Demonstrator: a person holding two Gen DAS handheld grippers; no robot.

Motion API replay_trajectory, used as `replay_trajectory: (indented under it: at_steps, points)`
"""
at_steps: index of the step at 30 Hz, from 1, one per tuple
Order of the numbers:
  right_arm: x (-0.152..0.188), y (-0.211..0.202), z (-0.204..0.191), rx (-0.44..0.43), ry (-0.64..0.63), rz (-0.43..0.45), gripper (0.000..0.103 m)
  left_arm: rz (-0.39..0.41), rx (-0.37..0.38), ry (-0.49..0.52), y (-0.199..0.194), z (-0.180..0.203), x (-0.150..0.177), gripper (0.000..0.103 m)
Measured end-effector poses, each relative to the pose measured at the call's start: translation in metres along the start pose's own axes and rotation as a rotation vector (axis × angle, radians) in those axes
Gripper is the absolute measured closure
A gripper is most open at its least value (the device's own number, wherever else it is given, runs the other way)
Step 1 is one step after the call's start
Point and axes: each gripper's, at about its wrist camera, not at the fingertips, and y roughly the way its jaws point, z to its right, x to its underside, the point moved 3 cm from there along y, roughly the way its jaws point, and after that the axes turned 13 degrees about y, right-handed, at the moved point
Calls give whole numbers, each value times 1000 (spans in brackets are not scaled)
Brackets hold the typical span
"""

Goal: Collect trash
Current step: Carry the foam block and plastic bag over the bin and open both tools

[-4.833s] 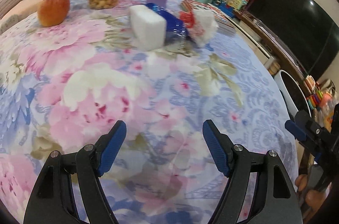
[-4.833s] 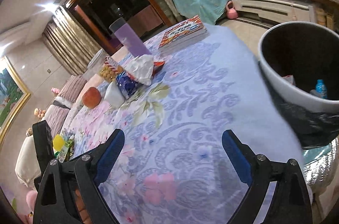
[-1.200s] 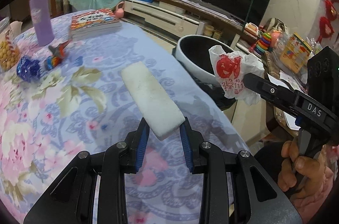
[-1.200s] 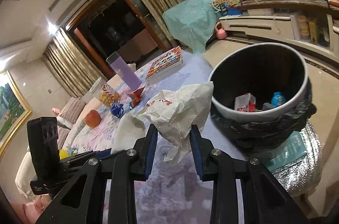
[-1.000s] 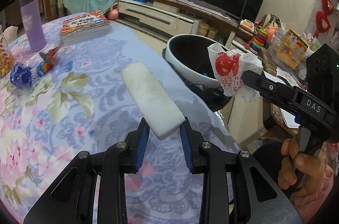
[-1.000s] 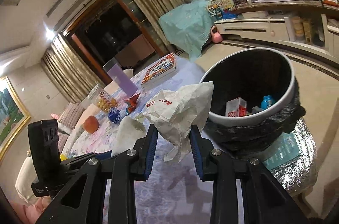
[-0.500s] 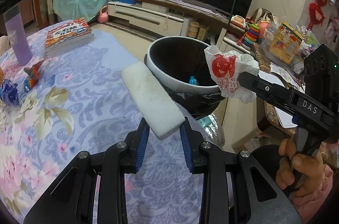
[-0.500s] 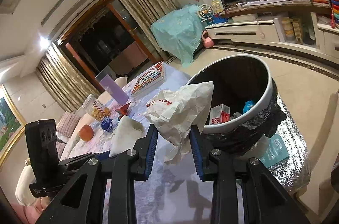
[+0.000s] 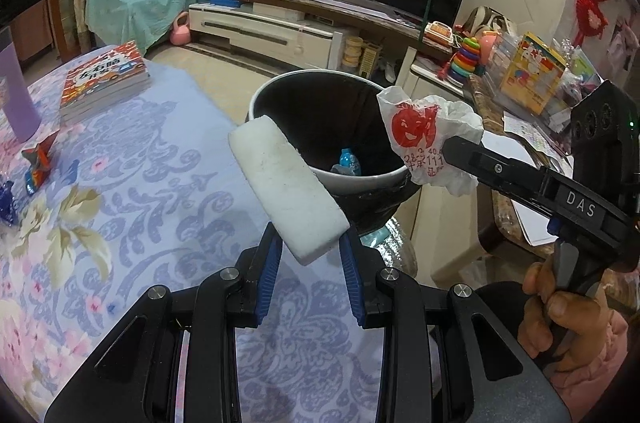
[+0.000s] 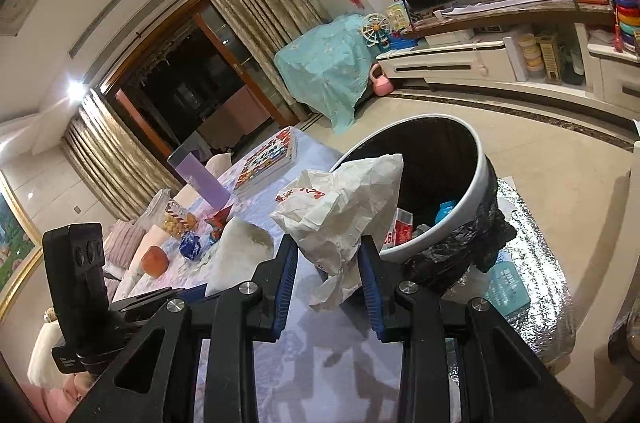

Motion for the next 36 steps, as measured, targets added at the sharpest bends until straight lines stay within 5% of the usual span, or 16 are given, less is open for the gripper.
replay_trajectory:
  at_steps: [36]
  points:
    - [-47,20,19,84,-29,-30,70,-17,62,11,57,-1,-61,74]
